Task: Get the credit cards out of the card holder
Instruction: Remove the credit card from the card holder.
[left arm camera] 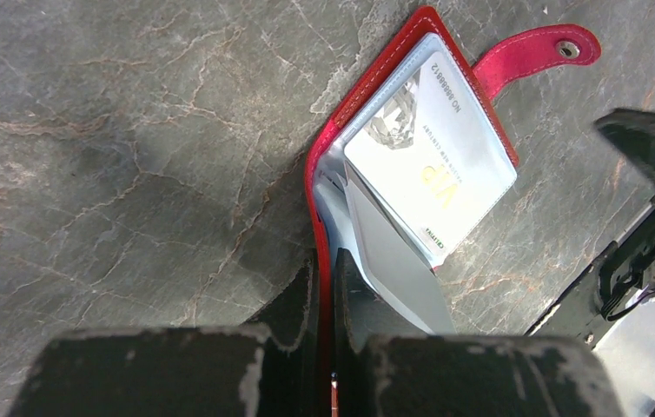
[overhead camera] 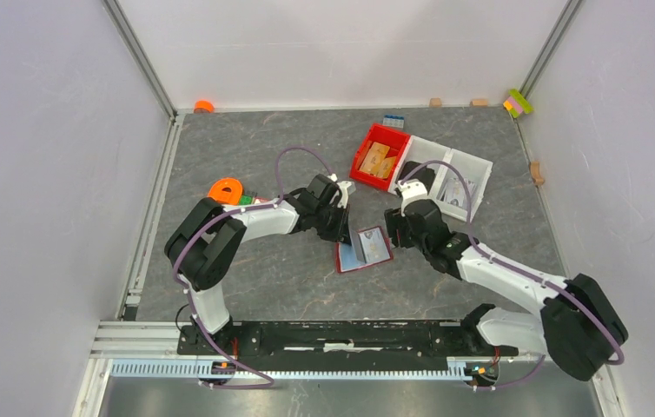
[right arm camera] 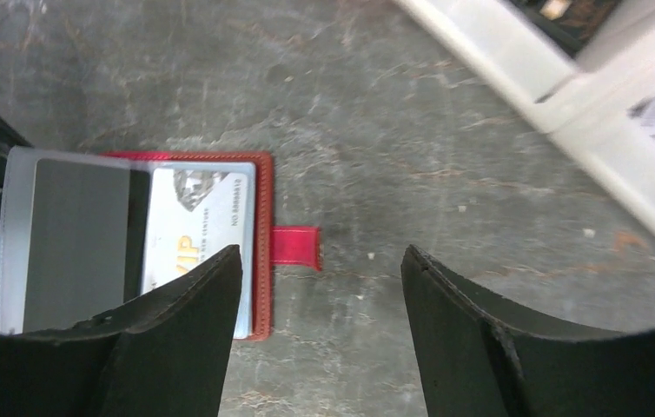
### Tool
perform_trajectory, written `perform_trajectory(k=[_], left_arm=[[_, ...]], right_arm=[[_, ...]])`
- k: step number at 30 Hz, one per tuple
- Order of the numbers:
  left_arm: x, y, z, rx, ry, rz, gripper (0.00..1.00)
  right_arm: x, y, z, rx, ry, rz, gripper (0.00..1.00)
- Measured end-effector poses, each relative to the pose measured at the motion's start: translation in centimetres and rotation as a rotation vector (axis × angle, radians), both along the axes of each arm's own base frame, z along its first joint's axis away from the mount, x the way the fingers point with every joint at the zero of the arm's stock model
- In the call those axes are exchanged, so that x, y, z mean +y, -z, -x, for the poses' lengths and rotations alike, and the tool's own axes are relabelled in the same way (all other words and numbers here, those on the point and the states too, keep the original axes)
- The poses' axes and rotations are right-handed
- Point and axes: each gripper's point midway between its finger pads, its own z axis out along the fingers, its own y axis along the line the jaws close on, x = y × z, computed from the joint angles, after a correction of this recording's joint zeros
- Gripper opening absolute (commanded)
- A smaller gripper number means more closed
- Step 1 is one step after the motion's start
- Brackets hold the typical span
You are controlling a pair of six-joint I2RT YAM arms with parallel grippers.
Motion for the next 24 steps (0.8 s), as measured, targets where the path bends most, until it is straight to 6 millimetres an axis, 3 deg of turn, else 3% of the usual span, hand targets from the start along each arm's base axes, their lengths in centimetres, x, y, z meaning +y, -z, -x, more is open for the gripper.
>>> perform_trajectory(k=[5, 9, 13, 16, 20, 24], left_arm=[[0.0, 0.0, 0.1, 0.002, 0.003, 0.003, 0.05], [0.1, 0.0, 0.2, 0.003, 0.003, 0.003, 0.07], [0.1, 0.1, 0.3, 0.001, 0.002, 0.007, 0.14], [0.4, 0.0, 0.5, 0.001, -0.011, 0.017, 0.23], [1.0, -0.8, 0.9, 0.049, -0.054, 0.133, 0.40], [3.2, -1.1, 0.3, 0.129, -0.178, 0.297, 0.65]], right_arm=[[1.4, 2.7, 0.0, 0.119, -0.075, -0.086, 0.69], [1.3, 4.1, 0.1, 0.181, -0.082, -0.141, 0.55], [1.0, 4.9, 0.1, 0.207, -0.070, -0.157, 0.19], [1.4, 5.3, 0.3, 0.228, -0.083, -0.174, 0.00], [1.7, 5.2, 0.5, 0.230, -0.094, -0.190, 0.00], [1.6, 5.0, 0.8, 0.214, -0.092, -0.205, 0.00]])
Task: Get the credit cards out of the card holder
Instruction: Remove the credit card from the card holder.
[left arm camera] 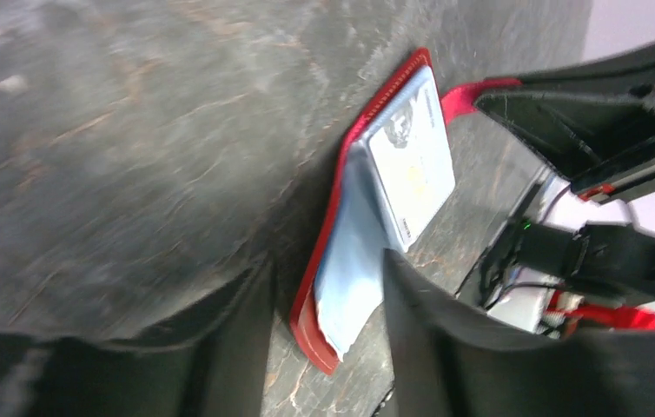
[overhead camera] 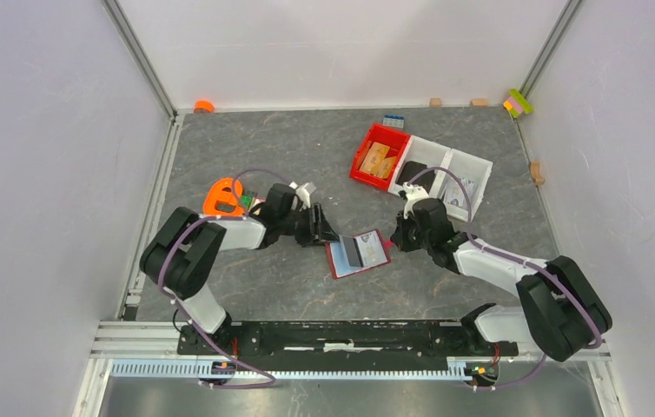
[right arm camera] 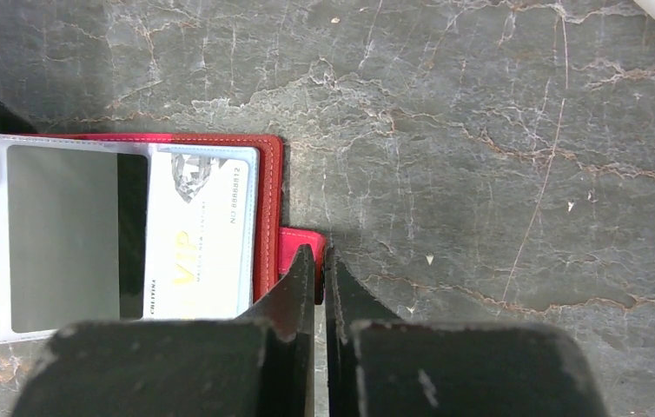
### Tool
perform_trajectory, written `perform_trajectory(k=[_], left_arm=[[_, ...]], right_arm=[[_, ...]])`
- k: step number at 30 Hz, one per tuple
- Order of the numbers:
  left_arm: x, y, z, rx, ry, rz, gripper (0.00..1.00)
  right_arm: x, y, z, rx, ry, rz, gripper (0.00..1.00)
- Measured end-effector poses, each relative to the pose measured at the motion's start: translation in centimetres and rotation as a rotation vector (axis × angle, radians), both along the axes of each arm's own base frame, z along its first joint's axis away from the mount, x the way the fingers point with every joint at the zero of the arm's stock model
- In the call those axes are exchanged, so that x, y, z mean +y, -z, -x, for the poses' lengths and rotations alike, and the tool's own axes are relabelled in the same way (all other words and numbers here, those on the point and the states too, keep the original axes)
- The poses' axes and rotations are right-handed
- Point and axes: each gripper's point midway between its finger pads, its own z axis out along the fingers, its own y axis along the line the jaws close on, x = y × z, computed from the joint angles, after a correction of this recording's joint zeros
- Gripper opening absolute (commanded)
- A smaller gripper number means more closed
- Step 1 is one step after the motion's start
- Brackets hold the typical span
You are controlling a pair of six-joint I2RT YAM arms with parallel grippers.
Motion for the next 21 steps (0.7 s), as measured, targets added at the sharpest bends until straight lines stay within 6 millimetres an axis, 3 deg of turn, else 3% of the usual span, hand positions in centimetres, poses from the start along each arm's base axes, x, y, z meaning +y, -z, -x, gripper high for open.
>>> perform_trajectory(k=[4, 9, 12, 15, 18, 21], left_arm=[[1.1, -0.8, 0.5, 0.036, -0.063, 0.080, 0.88], [-0.4, -3.0, 0.6, 0.011, -0.030, 0.193, 0.95], [-1.6, -2.7, 0.2, 0.044, -0.004, 0.253, 0.82], [-2.2, -1.1, 0.2, 0.109, -0.004, 0.274, 0.65], [-2.2, -0.4, 0.5, 0.151, 0.000, 0.262, 0.40], [-2.4, -0.6, 0.0, 0.138, 0.008, 0.243, 0.22]], right_arm=[[0.1, -0.3, 0.0, -0.017, 0.007, -0.022, 0.00], [0.4, -0.3, 0.2, -0.022, 0.005, -0.052, 0.00], [0.7, -0.5, 0.3, -0.025, -0.003, -0.071, 0.00], [0.9, -0.6, 0.3, -0.029, -0.008, -0.086, 0.00], [1.0, -0.9, 0.4, -0.038, -0.013, -0.099, 0.01], [1.0, -1.4, 0.4, -0.053, -0.012, -0.106, 0.26]])
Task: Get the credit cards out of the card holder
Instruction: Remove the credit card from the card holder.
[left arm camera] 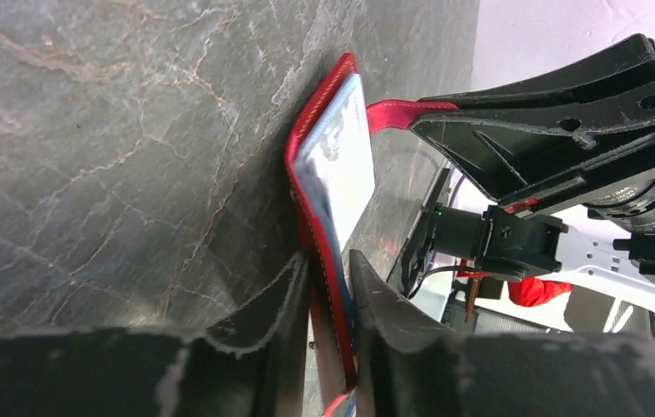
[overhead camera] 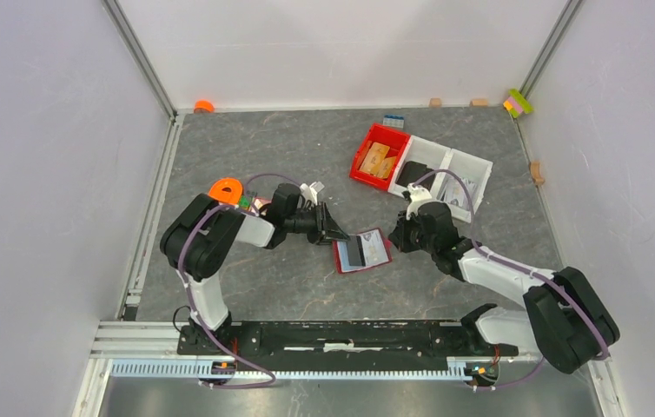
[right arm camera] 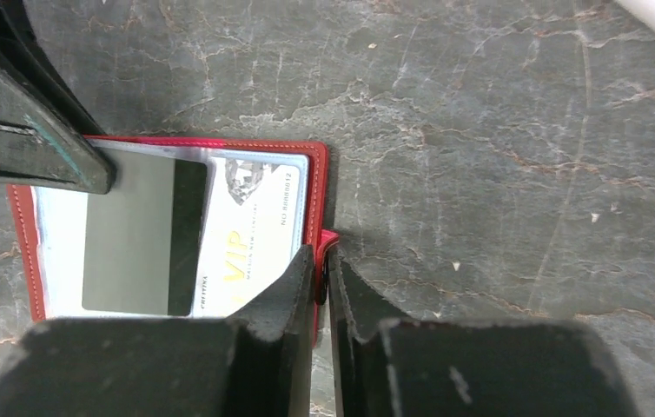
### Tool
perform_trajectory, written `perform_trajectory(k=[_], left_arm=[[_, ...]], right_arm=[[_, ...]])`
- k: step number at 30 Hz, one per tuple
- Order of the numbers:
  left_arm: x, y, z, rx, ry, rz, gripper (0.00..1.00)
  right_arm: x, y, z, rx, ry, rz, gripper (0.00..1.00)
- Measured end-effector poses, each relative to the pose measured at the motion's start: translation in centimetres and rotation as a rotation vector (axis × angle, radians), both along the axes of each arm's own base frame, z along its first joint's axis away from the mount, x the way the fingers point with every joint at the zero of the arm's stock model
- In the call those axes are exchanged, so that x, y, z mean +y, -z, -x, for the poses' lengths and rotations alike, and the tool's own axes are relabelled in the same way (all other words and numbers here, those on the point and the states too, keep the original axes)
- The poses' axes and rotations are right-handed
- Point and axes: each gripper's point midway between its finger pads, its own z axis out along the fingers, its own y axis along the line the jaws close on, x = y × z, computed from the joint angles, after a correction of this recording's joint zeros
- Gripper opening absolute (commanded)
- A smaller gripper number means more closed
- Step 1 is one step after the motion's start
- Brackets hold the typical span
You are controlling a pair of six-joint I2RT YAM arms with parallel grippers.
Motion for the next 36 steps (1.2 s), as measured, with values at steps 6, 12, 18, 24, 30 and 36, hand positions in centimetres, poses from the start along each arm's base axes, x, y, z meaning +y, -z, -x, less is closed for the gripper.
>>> perform_trajectory(k=[6, 12, 18, 24, 30, 36], left_arm=[[0.3, -1.1, -0.3, -0.068, 0.010, -0.027, 0.07], [0.5, -1.0, -0.3, -0.091, 0.022, -0.047, 0.02], [-0.1, -2.8, -0.2, -0.156, 0.058, 0.032, 0.02], [-0.6, -6.2, 0.5, -0.231, 0.088, 0.147, 0.02], [-0.6, -9.1, 1.2, -0.300, 0.103, 0.239, 0.02], [-0.5, -11.3, 1.9, -0.357, 0.116, 0.321, 0.02]], right_arm=[[-1.3, -2.2, -0.7, -0.088, 0.064, 0.014, 0.68], [-0.9, -6.1, -0.3, -0.260, 0.014, -0.088, 0.63], [3.2, -5.6, 1.8, -0.215, -0.217, -0.216, 0.52], [5.3, -6.8, 3.5, -0.217, -0.344, -0.331, 0.48], [5.8, -8.7, 4.1, -0.263, -0.380, -0.390, 0.48], [6.0, -9.9, 4.3, -0.293, -0.394, -0.423, 0.45]])
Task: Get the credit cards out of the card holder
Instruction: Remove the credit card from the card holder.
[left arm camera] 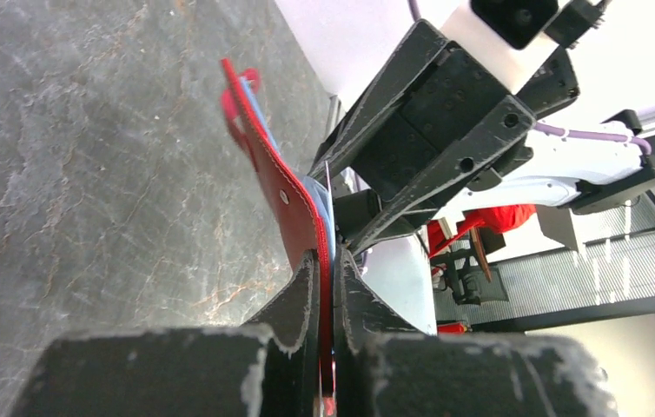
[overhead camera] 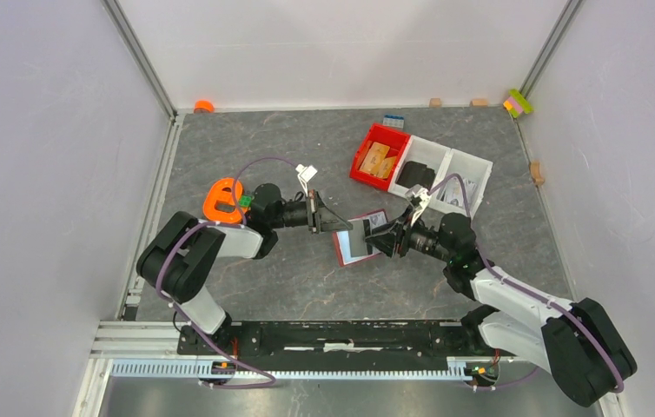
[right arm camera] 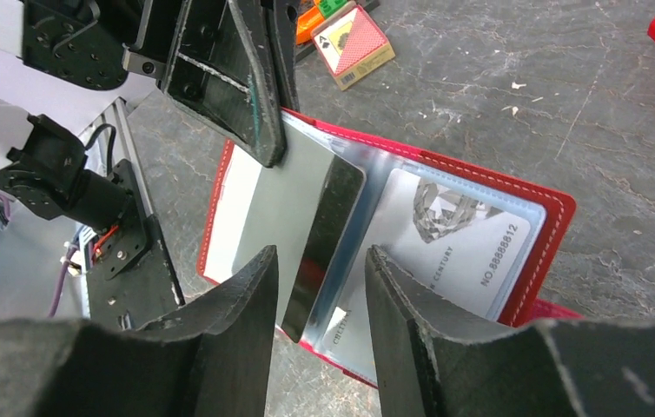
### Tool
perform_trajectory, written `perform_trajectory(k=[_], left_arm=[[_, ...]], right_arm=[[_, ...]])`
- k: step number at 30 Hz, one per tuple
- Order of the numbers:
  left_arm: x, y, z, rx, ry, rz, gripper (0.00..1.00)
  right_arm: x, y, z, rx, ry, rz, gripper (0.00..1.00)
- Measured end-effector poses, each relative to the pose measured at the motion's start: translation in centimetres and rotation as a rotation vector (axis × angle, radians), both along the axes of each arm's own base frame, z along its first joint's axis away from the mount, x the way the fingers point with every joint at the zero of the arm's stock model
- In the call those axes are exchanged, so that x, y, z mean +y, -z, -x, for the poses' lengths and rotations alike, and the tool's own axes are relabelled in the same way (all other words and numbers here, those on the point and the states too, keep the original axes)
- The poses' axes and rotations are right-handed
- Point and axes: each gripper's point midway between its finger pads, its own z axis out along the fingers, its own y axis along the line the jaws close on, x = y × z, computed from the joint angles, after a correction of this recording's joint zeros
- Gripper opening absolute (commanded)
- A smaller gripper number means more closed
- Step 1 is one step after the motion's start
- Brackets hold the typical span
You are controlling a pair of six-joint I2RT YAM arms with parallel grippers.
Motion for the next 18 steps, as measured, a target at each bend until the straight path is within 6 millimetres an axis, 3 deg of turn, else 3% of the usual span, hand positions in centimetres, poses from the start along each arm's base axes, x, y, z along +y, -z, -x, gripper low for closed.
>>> perform_trajectory(k=[9, 18], left_arm=[[0.1, -3.2, 1.0, -0.047, 0.034, 0.121, 0.02], [0.2, -3.5, 1.3, -0.050, 0.051, 0.130, 0.02]], right_arm=[[0.6, -1.9, 1.3, -0.039, -0.064, -0.086, 0.23], [0.7, -3.2, 2.7, -0.053, -0.106, -0.164, 0.00]])
